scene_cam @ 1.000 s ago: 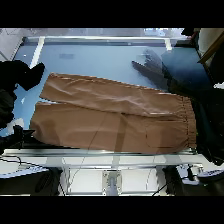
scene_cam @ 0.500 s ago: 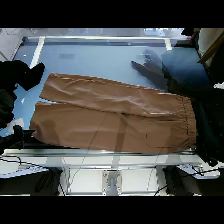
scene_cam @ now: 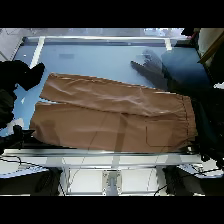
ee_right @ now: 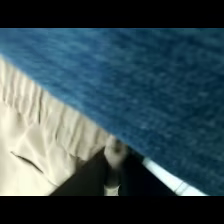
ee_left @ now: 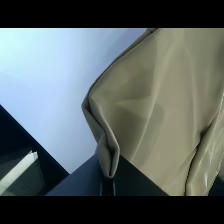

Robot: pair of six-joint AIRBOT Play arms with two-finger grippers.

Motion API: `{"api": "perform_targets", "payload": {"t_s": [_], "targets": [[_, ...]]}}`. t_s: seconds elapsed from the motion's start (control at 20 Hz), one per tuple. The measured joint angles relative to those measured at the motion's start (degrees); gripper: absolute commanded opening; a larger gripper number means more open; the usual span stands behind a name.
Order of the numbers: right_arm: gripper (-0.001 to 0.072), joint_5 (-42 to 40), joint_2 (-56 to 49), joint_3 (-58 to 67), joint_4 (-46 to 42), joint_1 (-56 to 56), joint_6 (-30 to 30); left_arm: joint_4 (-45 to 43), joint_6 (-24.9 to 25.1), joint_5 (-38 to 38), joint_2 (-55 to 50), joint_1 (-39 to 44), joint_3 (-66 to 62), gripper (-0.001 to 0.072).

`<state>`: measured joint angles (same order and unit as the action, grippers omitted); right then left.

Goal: Fold the clothes and pants, and hang the long-sleeved shirts on hangers.

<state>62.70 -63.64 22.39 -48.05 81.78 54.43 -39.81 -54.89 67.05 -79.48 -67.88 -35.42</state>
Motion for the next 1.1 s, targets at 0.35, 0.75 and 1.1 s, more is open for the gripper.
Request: {"api": "perform_targets", "payload": {"t_s": [0.35,0.75,1.1], "targets": [[0.0043,13.9,5.1,11.2,1.5,0.0,0.9,-0.2,-1.3,3.3,7.7,0.0,-8.1,0.0008],[0.0043,21.9,14.3,22.4,1.6,-2.4,4.5,0.1,-3.2,0.5,16.7,7.4,-17.7,0.0005],[0.0043,11.1,15.7,23.3,4.0,-16.4,11.8,-4.3,-9.1,-17.0,7.2,33.0,-32.6,0.0006]]}}
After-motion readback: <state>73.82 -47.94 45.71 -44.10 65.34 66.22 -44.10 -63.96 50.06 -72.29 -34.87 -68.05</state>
